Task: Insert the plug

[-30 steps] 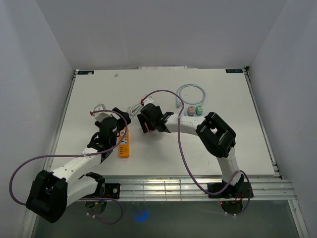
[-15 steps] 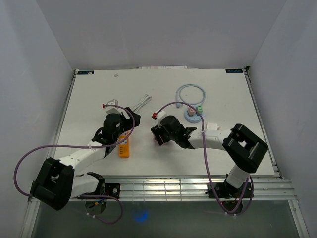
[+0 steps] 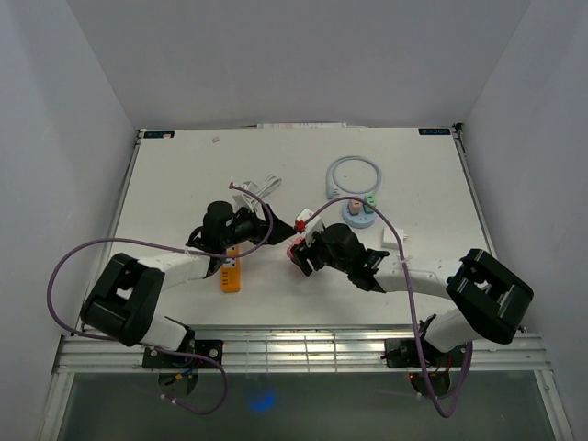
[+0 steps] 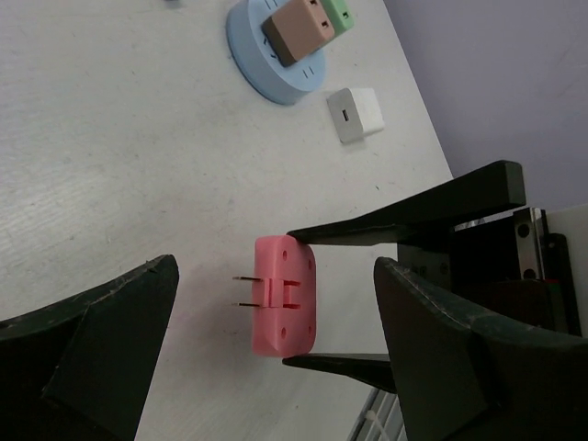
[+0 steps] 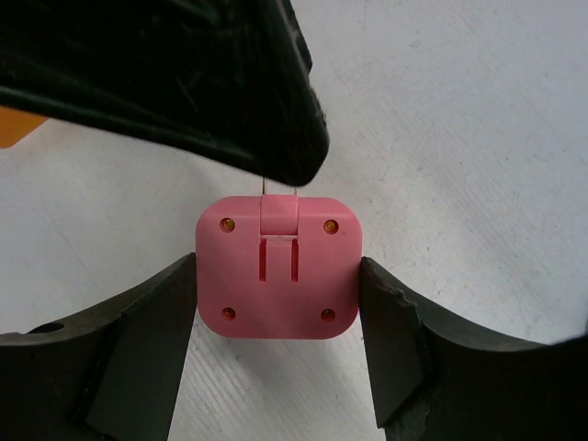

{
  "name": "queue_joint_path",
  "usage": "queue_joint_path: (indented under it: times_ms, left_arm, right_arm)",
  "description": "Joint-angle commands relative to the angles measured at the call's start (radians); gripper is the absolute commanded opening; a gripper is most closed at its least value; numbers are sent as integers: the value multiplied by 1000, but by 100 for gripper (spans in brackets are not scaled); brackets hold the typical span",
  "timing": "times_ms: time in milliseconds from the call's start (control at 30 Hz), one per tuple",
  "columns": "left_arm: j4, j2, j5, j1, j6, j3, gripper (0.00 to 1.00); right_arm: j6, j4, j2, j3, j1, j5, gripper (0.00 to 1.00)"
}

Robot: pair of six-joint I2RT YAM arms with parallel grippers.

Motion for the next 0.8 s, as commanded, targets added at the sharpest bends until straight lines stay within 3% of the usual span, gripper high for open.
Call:
queue_joint_path:
  times_ms: [0,200,767]
  left_arm:
    - [66,21,131,1,-45,36,98]
    - [132,102,234,1,-97,52,98]
    - [237,219,335,-9,-166,74,58]
  right_arm:
    - [-30,76,-44,-7,6,36,28]
    - [-42,75,-61,2,6,59,28]
    - [-68,56,-71,41,6,19,28]
